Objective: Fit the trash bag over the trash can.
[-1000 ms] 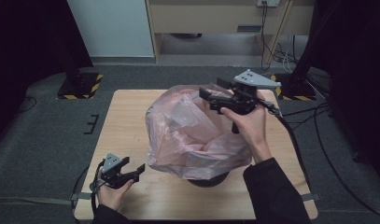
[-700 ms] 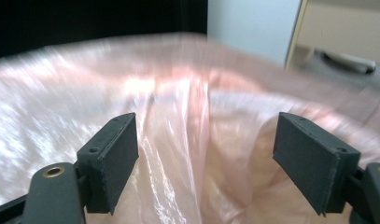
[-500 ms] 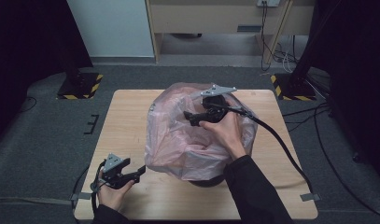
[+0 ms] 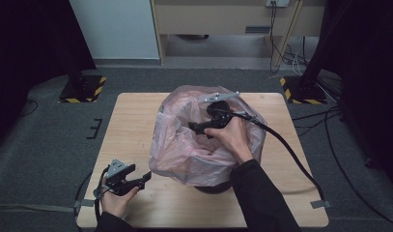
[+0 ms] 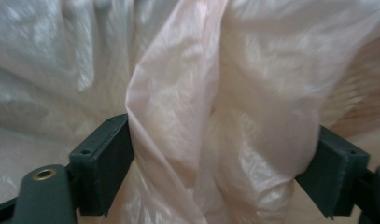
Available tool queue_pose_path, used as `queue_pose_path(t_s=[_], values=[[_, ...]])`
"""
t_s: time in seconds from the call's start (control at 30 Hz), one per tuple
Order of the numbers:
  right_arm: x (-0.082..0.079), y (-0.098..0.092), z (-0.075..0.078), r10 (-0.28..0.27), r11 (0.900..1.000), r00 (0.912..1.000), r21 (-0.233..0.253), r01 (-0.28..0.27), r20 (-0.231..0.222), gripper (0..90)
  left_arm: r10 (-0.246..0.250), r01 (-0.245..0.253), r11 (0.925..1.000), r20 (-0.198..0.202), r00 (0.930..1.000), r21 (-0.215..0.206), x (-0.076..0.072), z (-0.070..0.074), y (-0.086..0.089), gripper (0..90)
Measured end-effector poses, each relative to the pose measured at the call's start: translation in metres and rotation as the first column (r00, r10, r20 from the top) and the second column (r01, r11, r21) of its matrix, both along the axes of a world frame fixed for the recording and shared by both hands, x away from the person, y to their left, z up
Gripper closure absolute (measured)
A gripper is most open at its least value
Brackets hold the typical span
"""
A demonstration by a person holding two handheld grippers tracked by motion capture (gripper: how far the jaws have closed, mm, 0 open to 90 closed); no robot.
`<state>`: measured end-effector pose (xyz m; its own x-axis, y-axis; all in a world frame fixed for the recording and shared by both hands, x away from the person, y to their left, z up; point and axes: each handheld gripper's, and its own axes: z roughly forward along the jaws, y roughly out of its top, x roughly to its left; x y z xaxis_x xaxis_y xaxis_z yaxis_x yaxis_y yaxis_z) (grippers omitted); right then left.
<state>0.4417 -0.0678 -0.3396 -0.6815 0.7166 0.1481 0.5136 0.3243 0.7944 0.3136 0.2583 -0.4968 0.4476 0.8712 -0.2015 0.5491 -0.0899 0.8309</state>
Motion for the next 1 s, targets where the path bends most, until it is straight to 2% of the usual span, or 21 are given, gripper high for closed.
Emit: queue_pose_path(t_s=[0.13, 0.23, 0.3, 0.33, 0.4, 0.5, 0.57, 0.63, 0.67, 0.73, 0.77, 0.8, 0.87, 1.0], values=[[-0.005, -0.006, 0.013, -0.013, 0.998, 0.9981, 0.062, 0.009, 0.06, 19.4, 0.002, -0.002, 1.0, -0.004, 1.0, -0.002, 0.0, 0.0, 0.0, 23.0], [-0.011, -0.014, 0.029, -0.033, 0.992, 0.9924, 0.123, 0.018, 0.118, 19.5, 0.004, -0.004, 1.0, -0.01, 0.9999, 0.0, 0.0, -0.001, 0.0, 22.9], [-0.016, -0.021, 0.043, -0.046, 0.984, 0.9853, 0.18, 0.016, 0.164, 19.6, 0.003, -0.003, 1.0, -0.018, 0.9998, 0.004, 0.0, -0.002, 0.001, 22.6], [-0.019, -0.026, 0.049, -0.06, 0.974, 0.9826, 0.226, 0.019, 0.176, 19.6, 0.003, -0.003, 1.0, -0.023, 0.9997, 0.007, 0.001, -0.002, 0.001, 22.6], [-0.026, -0.037, 0.061, -0.082, 0.954, 0.9728, 0.298, 0.014, 0.217, 19.5, 0.003, -0.002, 0.9999, -0.031, 0.9995, 0.011, 0.001, -0.003, 0.001, 22.4], [-0.037, -0.06, 0.079, -0.127, 0.934, 0.9565, 0.356, 0.026, 0.263, 19.0, 0.004, -0.003, 1.0, -0.039, 0.9992, 0.009, 0.001, -0.003, 0.001, 22.2], [-0.042, -0.074, 0.087, -0.163, 0.935, 0.9395, 0.352, 0.049, 0.301, 18.8, 0.002, -0.001, 0.9999, -0.042, 0.9991, 0.012, 0.001, -0.004, 0.001, 22.1], [-0.049, -0.092, 0.095, -0.206, 0.935, 0.916, 0.345, 0.08, 0.344, 18.6, 0.002, -0.001, 0.9999, -0.044, 0.999, 0.013, 0.001, -0.004, 0.001, 22.0], [-0.051, -0.101, 0.097, -0.233, 0.925, 0.9088, 0.366, 0.098, 0.346, 18.7, 0.003, -0.003, 0.9999, -0.046, 0.9989, 0.012, 0.001, -0.004, 0.001, 21.9], [-0.053, -0.12, 0.094, -0.282, 0.912, 0.8963, 0.386, 0.14, 0.342, 18.8, 0.003, -0.003, 0.9999, -0.05, 0.9987, 0.012, 0.001, -0.004, 0.001, 21.9], [-0.054, -0.13, 0.09, -0.311, 0.91, 0.8871, 0.377, 0.175, 0.341, 19.1, 0.003, -0.002, 0.9999, -0.052, 0.9986, 0.011, 0.001, -0.004, 0.001, 21.9], [-0.054, -0.137, 0.086, -0.328, 0.909, 0.8819, 0.368, 0.197, 0.338, 19.2, 0.002, -0.002, 0.9999, -0.055, 0.9985, 0.013, 0.001, -0.005, 0.001, 21.8], [-0.054, -0.156, 0.068, -0.369, 0.898, 0.8747, 0.362, 0.249, 0.314, 19.3, -0.002, 0.003, 0.9998, -0.066, 0.9978, 0.019, 0.002, -0.006, 0.001, 21.6], [-0.056, -0.184, 0.027, -0.428, 0.877, 0.8631, 0.353, 0.325, 0.268, 19.7, -0.011, 0.017, 0.9988, -0.121, 0.9926, 0.045, 0.003, -0.011, 0.0, 20.7]])
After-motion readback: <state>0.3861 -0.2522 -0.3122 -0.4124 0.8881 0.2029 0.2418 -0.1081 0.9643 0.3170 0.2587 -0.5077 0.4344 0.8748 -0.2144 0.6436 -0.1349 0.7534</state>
